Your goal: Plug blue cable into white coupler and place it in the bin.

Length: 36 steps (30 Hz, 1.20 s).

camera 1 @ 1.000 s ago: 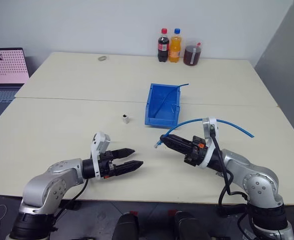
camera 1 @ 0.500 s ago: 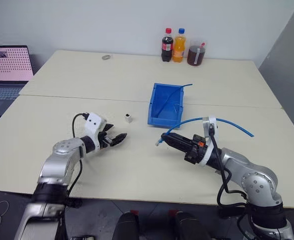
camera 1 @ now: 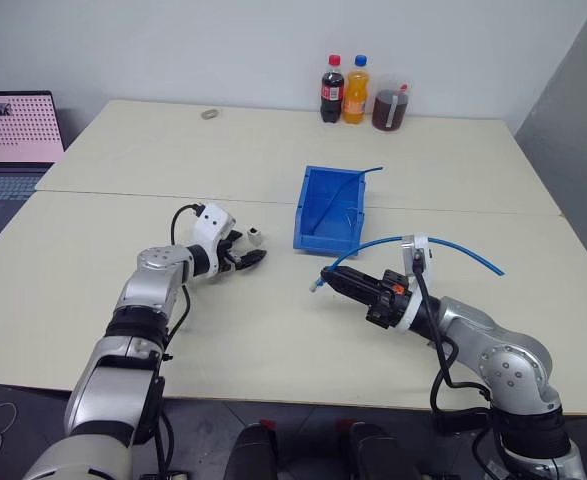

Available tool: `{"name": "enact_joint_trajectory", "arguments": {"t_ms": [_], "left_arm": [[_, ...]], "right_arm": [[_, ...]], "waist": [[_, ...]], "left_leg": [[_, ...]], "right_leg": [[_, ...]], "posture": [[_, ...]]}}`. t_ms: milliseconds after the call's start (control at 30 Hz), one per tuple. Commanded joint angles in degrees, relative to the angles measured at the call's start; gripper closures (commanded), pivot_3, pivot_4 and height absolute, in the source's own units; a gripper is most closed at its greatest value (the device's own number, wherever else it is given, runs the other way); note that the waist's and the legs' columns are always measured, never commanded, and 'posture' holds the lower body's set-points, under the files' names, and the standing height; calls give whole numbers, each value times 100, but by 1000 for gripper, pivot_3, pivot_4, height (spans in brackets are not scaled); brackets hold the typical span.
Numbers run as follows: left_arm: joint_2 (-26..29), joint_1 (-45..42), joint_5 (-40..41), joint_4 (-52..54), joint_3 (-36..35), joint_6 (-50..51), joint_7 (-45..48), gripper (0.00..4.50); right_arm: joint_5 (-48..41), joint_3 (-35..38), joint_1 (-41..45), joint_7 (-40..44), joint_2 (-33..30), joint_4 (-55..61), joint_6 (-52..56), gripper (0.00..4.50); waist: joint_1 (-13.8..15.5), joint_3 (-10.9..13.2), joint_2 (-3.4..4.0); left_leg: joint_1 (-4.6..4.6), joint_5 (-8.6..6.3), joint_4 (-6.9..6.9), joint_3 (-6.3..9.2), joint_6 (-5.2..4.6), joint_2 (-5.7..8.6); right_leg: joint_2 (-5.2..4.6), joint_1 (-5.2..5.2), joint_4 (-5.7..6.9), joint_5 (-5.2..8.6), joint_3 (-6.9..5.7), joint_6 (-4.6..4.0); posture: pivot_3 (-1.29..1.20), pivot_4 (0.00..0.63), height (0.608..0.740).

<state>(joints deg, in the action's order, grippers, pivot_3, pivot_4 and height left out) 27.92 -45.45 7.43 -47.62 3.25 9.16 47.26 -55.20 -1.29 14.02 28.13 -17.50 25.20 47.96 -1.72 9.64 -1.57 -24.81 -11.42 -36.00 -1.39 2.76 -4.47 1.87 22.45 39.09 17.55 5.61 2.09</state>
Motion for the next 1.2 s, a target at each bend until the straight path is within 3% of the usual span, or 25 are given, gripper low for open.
{"name": "enact_joint_trajectory", "arguments": {"t_ms": [33, 133, 233, 633, 733, 1000, 1100, 1200], "left_arm": [[-158, -387, -162, -466, 25, -345, 145, 369], [-251, -546, -241, -747, 24, -442, 190, 369], [-307, -647, -316, -973, -18, -527, 79, 756], [-419, -740, -491, -1387, -114, -712, -167, 3258], [-419, -676, -500, -1333, -105, -723, 7, 3679], [-238, -103, -286, -300, -40, -573, 1136, 3684], [50, 690, -21, 1306, 310, -433, 2257, 3684], [190, 1154, 128, 2435, 597, -9, 2686, 3684]], "right_arm": [[-37, 23, 28, 10, 4, 262, -88, 4444], [-31, 13, 46, 29, -14, 255, -79, 4444], [-30, 9, 53, 36, -26, 254, -72, 4444], [-32, 7, 29, 44, -74, 274, -53, 4445], [-8, -7, 18, 46, -77, 268, -65, 4445], [64, 27, -66, 34, -170, 352, -89, 4446], [270, 1, -238, 203, -558, 638, -108, 4446], [407, -52, -333, 307, -823, 839, -167, 4446]], "waist": [[0, 0, 0], [0, 0, 0], [-1, 0, 0], [0, -1, -1], [-1, -1, -1], [-3, -1, -1], [-11, -1, 0], [-11, -2, 1]], "left_leg": [[0, 0, 0, 1, 0, 0], [0, 0, 0, 1, 0, 0], [0, 0, 0, 1, 0, 0], [0, 0, -2, 2, 0, 0], [0, 0, -2, 2, 0, 0], [0, 0, -2, 2, 0, 0], [0, 0, -2, 1, 1, -1], [1, 1, -1, -3, 2, -3]], "right_leg": [[0, 0, 0, 0, -2, 0], [0, -1, 0, 0, 0, 0], [0, -1, 1, 1, -2, 1], [0, -2, 2, -1, -2, 0], [0, -3, 2, -1, -3, 0], [0, -4, 4, -3, -2, -5], [-1, -4, 3, -13, -1, -23], [-3, -5, 5, -14, 2, -25]], "posture": [[0, 150, 740], [0, 150, 740], [0, 150, 740], [0, 150, 740], [0, 150, 740], [0, 150, 740], [0, 150, 740], [0, 150, 740]]}}
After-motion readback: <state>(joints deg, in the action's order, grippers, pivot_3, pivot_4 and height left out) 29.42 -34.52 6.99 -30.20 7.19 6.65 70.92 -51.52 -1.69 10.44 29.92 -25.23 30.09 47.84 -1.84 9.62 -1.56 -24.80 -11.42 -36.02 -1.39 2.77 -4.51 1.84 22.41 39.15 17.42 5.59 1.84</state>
